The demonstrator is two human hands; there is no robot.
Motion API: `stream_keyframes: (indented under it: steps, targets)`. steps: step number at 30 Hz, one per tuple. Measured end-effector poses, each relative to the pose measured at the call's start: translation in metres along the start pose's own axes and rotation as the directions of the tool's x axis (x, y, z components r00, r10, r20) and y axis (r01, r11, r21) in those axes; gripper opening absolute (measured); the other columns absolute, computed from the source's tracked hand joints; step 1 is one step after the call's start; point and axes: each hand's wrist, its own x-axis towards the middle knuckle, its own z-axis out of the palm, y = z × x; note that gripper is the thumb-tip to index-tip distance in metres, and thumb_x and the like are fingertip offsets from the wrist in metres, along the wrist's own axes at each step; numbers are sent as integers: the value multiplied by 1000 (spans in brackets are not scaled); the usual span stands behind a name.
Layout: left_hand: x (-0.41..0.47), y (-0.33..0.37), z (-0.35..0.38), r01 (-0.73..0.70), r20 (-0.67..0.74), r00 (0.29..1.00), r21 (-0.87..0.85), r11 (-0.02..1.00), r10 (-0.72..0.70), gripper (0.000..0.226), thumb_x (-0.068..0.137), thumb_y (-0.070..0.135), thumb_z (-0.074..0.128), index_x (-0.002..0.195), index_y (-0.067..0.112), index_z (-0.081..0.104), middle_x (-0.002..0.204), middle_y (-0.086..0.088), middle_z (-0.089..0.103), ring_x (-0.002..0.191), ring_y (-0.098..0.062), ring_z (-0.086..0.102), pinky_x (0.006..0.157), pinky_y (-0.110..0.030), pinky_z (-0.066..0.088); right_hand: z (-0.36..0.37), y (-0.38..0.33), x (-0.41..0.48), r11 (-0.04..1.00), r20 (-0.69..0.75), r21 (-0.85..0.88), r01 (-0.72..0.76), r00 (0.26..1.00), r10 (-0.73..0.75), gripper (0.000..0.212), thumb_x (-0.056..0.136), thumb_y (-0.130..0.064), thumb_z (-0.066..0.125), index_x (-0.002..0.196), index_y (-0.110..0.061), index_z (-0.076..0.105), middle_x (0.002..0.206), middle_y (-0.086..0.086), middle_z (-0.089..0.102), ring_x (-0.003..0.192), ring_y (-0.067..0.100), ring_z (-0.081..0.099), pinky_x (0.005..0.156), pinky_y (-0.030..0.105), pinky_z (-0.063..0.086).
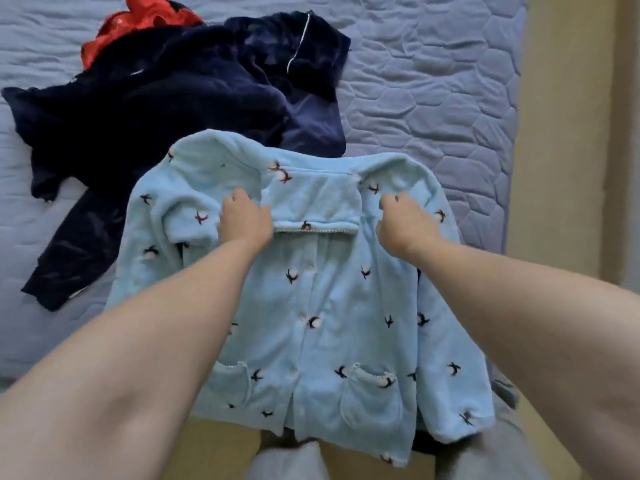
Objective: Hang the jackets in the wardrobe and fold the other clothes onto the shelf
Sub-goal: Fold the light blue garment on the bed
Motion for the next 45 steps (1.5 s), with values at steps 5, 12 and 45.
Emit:
stream_keyframes:
  steps: [5, 12, 45]
  targets:
    - [-5, 26, 54, 306, 54, 950, -337, 890, -306, 67, 95, 51, 57, 141, 4, 44, 145, -17, 52, 131, -38, 50, 107, -43, 43, 32, 25, 28, 978, 290, 208, -10, 956, -51, 34, 95, -18, 49, 128, -11, 46, 126, 15, 55, 109, 35, 57, 80, 39, 46]
    - [5, 56, 49, 517, 100, 831, -501, 694, -547, 54, 83, 34, 63, 128, 5, 58, 126, -15, 65, 112, -35, 64, 95, -44, 56, 1, -1, 63, 605, 575, 679, -415, 814, -88, 34, 95, -23, 64, 125, -10, 54, 109, 8, 59, 80, 20, 52, 70, 32, 44]
    - [-225, 174, 228, 565, 616, 769, -527, 634, -173, 44, 103, 44, 50, 138, 19, 61, 136, -6, 63, 124, -23, 60, 108, -36, 46, 15, 209, -61, 374, 733, 615, -694, 678, 52, 16, 85, -13, 63, 101, -11, 63, 56, 5, 64, 49, 22, 61, 56, 34, 57]
